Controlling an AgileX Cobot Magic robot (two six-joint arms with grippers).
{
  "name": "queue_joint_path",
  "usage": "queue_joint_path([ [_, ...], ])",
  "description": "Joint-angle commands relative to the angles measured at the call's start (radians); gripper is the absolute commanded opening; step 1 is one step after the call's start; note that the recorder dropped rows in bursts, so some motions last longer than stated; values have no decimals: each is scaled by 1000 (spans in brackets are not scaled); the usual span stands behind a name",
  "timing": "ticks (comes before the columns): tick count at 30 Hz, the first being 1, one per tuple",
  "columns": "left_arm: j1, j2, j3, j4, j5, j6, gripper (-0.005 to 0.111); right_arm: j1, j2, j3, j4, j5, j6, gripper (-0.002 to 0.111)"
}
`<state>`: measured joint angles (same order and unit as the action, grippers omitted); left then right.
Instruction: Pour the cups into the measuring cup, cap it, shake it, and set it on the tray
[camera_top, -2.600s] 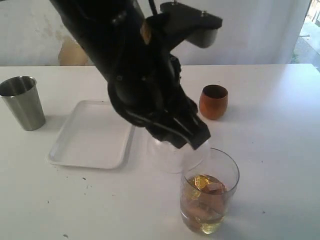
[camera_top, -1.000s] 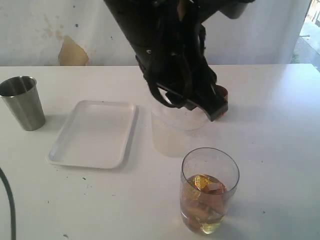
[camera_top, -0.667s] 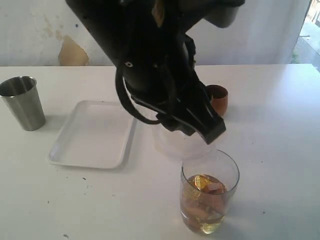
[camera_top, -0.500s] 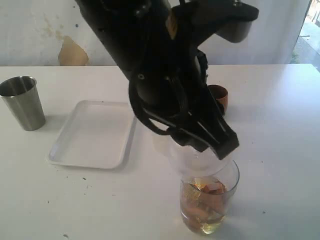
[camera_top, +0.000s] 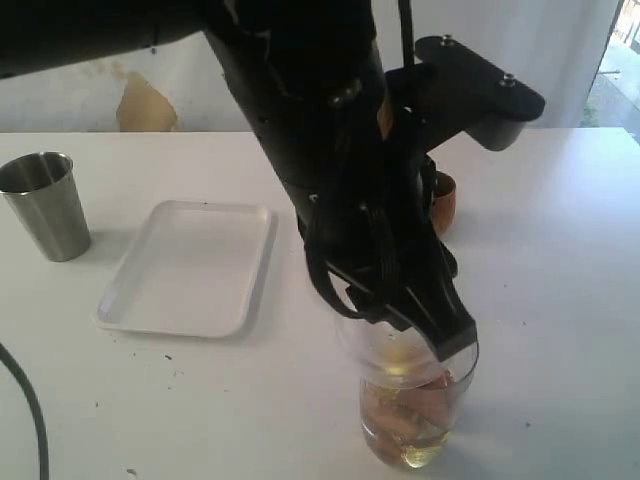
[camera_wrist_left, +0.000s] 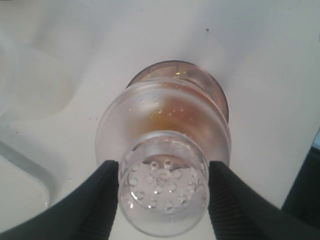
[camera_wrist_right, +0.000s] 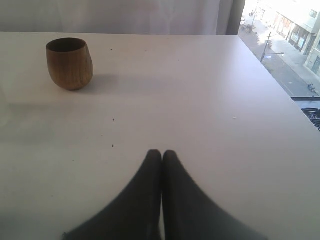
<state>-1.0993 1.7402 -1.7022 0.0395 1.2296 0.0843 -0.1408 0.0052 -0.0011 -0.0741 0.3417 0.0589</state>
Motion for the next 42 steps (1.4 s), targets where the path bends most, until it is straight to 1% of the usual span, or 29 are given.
queue_joint_path([
  [1,-6,-6,-3,-8,-9,3,0,0,-5,1,-4,-6,1,0],
  [4,-6,-6,-3,-32,-11,5,0,0,-5,1,-4,-6,1,0],
  [8,-8,-5,-3,-62,-58,33,0,0,-5,1,-4,-6,1,0],
  [15,-8,4,-3,-65,-71,46,0,0,-5,1,-4,-6,1,0],
  [21,-8,17,-3,-50,-35,55,0,0,-5,1,-4,-6,1,0],
  [30,-8,24,-3,-40,-99,64,0,0,-5,1,-4,-6,-22,0],
  [39,-8,73,-3,-40,-86,74,0,0,-5,1,-4,-6,-22,0],
  [42,-8,75,-3,-40,-101,74,0,0,-5,1,-4,-6,-22,0],
])
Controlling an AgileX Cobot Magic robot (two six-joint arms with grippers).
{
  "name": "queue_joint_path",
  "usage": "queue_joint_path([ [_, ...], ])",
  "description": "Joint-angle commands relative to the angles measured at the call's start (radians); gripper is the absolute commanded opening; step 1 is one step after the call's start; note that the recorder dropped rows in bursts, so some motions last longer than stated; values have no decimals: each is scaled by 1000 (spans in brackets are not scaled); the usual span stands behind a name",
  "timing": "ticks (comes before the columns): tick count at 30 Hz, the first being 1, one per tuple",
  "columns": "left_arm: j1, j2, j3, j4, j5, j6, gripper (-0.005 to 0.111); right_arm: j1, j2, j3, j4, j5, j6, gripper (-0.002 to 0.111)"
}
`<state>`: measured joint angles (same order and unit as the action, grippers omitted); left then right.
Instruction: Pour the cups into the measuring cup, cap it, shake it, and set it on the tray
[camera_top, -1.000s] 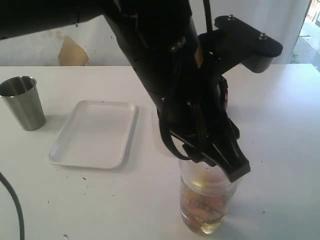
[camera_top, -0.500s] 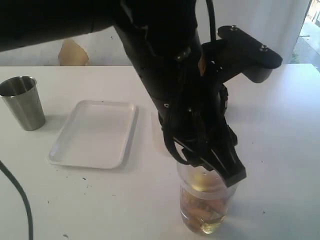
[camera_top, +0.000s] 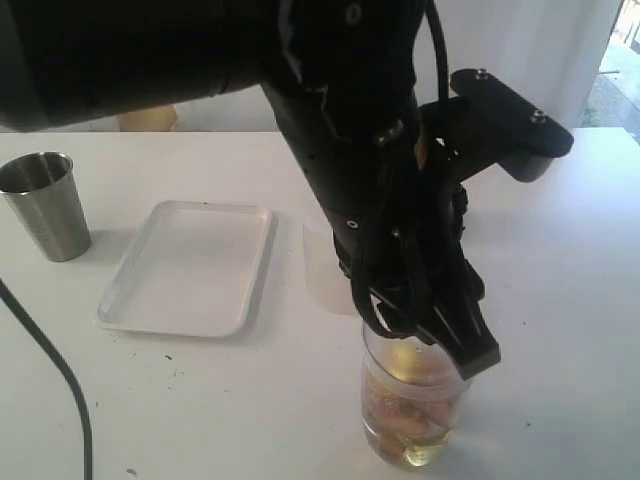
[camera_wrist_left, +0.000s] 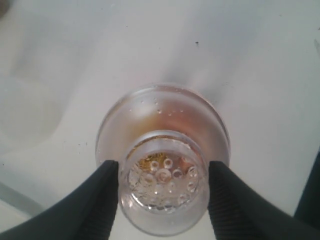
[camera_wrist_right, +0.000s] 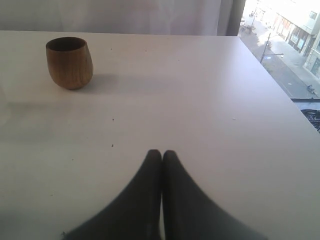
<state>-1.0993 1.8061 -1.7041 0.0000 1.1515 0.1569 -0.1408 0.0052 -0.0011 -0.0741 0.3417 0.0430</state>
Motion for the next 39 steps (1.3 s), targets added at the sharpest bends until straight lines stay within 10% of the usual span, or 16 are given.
queue_joint_path([
  [1,-8,9,-1,0,-26,2,2,0,-5,1,-4,-6,-6,0],
  [12,-8,9,-1,17,-22,2,63,0,-5,1,-4,-6,-6,0],
  [23,-8,8,-83,17,-7,40,69,0,-5,1,-4,-6,-6,0],
  [29,-8,8,-142,17,-4,41,56,0,-5,1,-4,-6,-6,0],
  [35,-8,8,-154,0,47,69,1,0,-5,1,-4,-6,-6,0],
  [39,-8,8,-154,9,70,93,0,0,-5,1,-4,-6,-6,0],
])
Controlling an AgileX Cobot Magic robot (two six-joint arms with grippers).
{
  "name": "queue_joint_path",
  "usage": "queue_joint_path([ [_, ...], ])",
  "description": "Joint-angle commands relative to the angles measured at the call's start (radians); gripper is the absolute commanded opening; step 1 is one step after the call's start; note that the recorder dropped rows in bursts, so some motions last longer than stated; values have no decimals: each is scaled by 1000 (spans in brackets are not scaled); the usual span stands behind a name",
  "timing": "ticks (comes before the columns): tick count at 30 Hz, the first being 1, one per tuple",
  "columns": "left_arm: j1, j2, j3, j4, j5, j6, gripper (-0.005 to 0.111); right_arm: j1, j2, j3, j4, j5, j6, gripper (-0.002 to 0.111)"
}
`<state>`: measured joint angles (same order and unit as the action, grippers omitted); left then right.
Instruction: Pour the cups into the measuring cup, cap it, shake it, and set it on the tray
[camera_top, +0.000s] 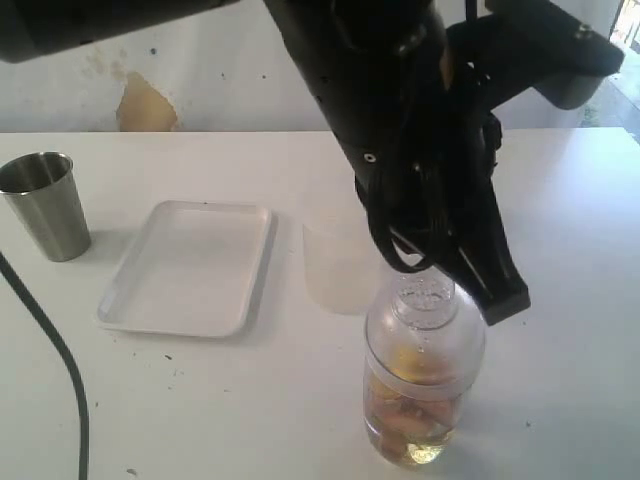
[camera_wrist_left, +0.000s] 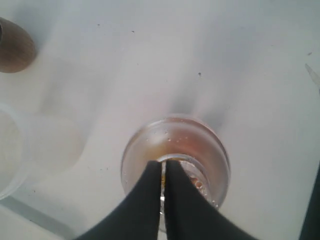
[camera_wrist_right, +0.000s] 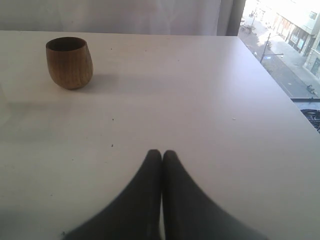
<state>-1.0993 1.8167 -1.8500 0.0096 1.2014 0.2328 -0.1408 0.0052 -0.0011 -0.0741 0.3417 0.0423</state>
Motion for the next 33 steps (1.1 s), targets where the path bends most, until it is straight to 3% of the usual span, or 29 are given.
queue_joint_path([
  [1,-8,-3,-8,-1,20,17,0,0,-5,1,-4,-6,-5,0],
  [28,-8,59,-4,-2,20,42,0,0,-5,1,-4,-6,-5,0],
  [33,-8,59,54,-2,20,60,0,0,-5,1,-4,-6,-5,0],
])
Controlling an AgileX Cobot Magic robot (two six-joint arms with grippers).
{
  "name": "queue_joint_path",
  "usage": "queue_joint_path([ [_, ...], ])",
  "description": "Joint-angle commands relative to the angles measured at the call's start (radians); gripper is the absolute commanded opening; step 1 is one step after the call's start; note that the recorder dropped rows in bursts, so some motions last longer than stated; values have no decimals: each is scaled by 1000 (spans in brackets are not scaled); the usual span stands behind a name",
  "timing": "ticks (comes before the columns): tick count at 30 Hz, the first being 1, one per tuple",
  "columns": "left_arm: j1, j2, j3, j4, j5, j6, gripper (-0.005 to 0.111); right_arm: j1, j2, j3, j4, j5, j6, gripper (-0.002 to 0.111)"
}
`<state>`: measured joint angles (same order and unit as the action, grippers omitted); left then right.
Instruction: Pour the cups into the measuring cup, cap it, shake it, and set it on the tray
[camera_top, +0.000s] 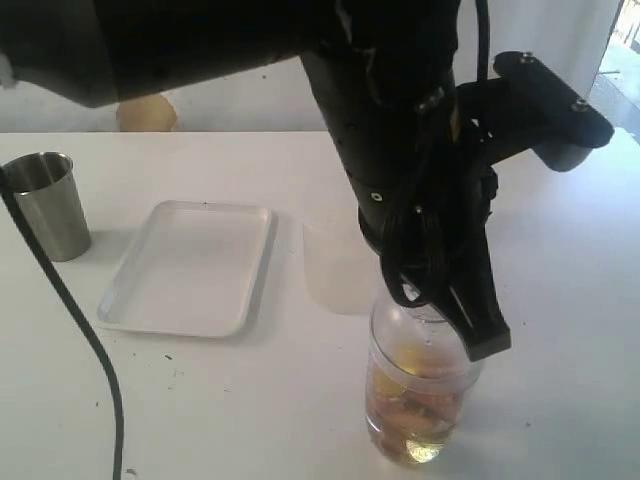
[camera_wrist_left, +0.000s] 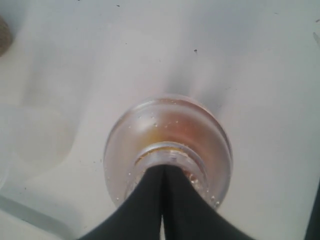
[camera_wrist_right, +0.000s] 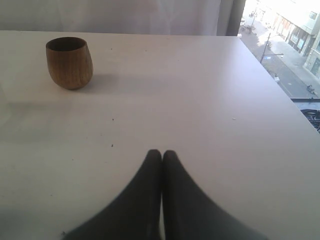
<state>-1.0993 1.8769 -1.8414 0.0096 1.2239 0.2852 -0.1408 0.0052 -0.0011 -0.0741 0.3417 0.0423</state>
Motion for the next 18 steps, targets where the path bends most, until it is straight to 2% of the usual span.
queue_joint_path([
  [1,-8,-2,55,-2,-3,7,0,0,-5,1,-4,-6,-5,0],
  [18,-8,-75,83,52,-3,4,0,0,-5,1,-4,-6,-5,0],
])
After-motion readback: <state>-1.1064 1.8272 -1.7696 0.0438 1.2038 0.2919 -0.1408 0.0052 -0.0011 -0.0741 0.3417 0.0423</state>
